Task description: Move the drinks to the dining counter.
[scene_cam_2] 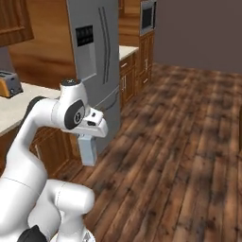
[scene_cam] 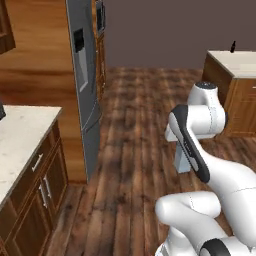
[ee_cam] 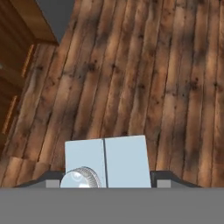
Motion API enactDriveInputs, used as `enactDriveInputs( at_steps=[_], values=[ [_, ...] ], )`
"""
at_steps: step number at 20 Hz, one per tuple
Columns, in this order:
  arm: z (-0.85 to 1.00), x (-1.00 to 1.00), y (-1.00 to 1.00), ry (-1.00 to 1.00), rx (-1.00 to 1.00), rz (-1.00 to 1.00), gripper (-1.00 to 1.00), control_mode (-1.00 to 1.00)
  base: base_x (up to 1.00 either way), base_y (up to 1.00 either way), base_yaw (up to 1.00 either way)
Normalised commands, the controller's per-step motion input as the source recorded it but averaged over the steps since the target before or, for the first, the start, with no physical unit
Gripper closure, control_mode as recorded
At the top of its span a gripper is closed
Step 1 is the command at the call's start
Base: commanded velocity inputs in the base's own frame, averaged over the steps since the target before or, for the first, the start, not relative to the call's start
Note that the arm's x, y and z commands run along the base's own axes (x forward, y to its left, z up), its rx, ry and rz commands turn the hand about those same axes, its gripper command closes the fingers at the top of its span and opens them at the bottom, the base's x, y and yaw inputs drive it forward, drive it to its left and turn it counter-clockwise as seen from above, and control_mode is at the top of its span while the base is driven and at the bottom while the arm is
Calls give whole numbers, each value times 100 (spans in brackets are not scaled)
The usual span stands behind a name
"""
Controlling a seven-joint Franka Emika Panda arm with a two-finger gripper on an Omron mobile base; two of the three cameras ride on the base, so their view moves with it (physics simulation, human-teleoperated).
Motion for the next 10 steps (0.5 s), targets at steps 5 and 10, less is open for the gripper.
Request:
enactDriveInputs(
  at_steps=[5,10],
  values=[
    [0,0,0,0,0,0,100,100,100,-55,-33],
    [0,0,0,0,0,0,100,100,100,-25,-21]
  ],
)
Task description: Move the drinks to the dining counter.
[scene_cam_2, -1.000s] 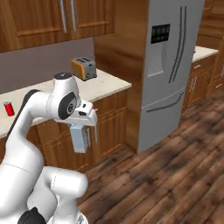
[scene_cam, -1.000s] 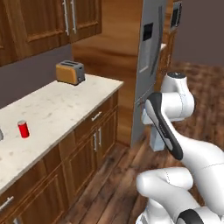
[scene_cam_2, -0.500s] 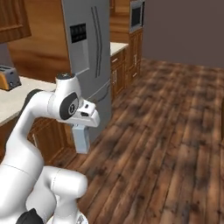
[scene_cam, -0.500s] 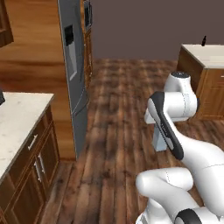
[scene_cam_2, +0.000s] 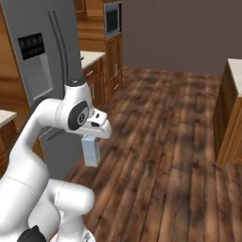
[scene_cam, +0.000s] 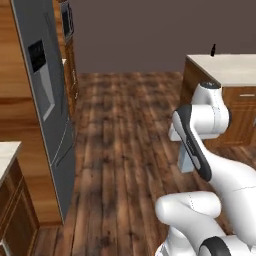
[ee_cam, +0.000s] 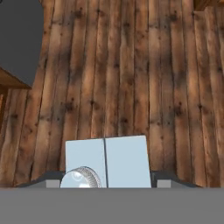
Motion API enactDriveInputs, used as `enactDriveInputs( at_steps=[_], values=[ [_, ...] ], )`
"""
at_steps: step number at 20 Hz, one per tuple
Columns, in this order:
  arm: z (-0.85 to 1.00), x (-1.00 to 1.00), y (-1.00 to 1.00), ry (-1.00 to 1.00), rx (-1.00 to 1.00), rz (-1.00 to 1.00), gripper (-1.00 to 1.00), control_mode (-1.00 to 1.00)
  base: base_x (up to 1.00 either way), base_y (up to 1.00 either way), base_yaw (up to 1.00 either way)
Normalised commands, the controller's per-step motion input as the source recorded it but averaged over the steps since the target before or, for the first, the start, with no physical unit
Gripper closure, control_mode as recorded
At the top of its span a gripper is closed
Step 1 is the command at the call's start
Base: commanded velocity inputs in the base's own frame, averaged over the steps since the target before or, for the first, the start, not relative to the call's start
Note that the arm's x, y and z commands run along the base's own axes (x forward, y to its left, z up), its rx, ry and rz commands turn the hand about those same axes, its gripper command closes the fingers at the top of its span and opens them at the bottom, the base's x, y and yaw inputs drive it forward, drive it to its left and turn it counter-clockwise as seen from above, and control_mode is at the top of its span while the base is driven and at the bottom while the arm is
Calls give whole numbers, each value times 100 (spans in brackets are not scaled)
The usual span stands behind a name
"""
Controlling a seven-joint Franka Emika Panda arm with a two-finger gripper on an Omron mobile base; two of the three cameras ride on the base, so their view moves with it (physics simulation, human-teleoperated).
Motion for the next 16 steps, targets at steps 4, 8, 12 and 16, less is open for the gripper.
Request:
enactDriveInputs(
  at_steps=[4,8,12,16],
  values=[
    [0,0,0,0,0,0,100,100,100,-19,-11],
    [0,0,0,0,0,0,100,100,100,-21,-10],
    [0,0,0,0,0,0,100,100,100,-31,-10],
    [0,0,0,0,0,0,100,100,100,-19,-9]
  ],
)
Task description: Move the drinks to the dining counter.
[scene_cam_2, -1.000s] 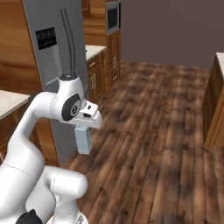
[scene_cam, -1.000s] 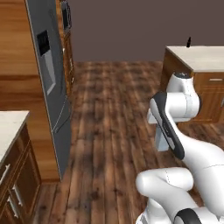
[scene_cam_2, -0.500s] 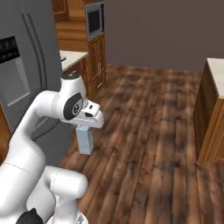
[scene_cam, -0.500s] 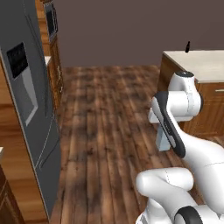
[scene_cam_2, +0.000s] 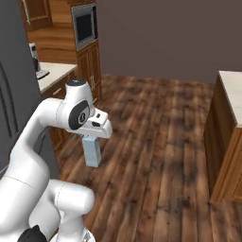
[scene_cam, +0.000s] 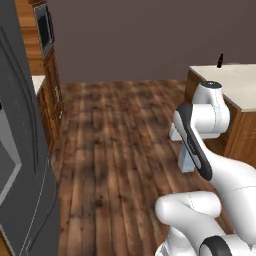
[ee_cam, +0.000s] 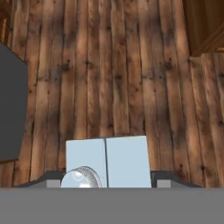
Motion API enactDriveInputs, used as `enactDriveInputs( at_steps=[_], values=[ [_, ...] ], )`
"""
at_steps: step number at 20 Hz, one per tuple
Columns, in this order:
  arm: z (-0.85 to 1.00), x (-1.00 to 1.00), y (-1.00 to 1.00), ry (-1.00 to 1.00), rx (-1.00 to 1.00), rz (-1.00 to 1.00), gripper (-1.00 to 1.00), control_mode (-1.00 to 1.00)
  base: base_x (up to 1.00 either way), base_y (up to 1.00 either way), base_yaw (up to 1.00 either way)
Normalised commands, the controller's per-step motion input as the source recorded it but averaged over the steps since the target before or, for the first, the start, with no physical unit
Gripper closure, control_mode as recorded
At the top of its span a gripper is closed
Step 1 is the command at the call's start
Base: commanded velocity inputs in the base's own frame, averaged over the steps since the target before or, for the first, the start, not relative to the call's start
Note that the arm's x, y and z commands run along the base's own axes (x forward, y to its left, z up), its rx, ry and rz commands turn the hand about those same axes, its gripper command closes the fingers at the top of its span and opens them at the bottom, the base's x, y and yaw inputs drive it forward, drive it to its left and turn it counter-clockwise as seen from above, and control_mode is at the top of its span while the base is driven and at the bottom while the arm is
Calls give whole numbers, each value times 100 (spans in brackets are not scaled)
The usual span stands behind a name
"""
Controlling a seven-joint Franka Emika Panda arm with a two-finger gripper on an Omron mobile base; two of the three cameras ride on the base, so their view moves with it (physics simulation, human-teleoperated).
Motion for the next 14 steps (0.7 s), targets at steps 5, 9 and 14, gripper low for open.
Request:
enactDriveInputs(
  at_steps=[5,9,14],
  values=[
    [0,0,0,0,0,0,100,100,100,-4,-9],
    [0,0,0,0,0,0,100,100,100,0,-10],
    [0,0,0,0,0,0,100,100,100,0,-11]
  ],
)
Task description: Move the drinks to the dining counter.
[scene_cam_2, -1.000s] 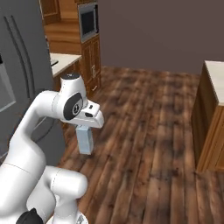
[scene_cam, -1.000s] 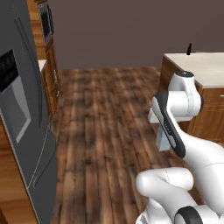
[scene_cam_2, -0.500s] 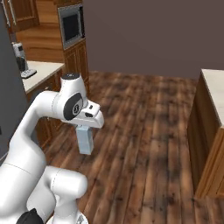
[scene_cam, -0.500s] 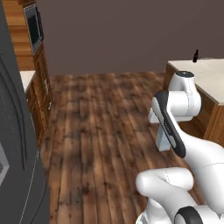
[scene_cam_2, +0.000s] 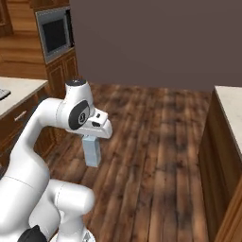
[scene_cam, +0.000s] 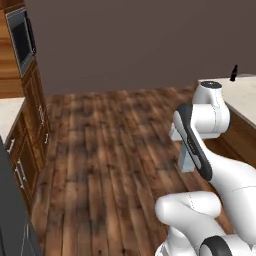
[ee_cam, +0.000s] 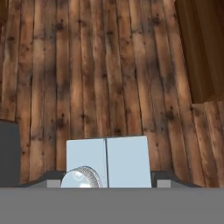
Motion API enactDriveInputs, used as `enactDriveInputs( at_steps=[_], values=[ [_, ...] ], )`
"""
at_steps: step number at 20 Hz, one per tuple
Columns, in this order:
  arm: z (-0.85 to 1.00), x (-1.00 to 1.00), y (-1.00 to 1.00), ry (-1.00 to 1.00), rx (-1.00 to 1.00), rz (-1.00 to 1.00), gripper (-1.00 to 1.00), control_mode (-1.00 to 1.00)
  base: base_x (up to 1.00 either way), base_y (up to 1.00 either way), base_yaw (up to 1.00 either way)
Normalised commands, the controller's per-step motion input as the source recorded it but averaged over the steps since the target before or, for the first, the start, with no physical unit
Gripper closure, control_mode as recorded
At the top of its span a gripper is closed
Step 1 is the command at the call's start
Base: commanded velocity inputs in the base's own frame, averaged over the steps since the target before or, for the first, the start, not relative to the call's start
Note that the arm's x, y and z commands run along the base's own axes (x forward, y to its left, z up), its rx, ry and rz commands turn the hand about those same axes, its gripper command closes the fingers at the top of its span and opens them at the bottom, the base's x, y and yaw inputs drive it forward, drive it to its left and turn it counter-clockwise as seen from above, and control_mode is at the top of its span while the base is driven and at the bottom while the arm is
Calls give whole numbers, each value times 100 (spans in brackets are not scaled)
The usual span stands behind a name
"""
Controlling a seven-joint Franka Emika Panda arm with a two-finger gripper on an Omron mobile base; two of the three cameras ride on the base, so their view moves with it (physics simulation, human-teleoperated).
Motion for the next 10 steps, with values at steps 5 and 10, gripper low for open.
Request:
enactDriveInputs(
  at_steps=[5,10],
  values=[
    [0,0,0,0,0,0,100,100,100,0,-13],
    [0,0,0,0,0,0,100,100,100,0,-21]
  ],
)
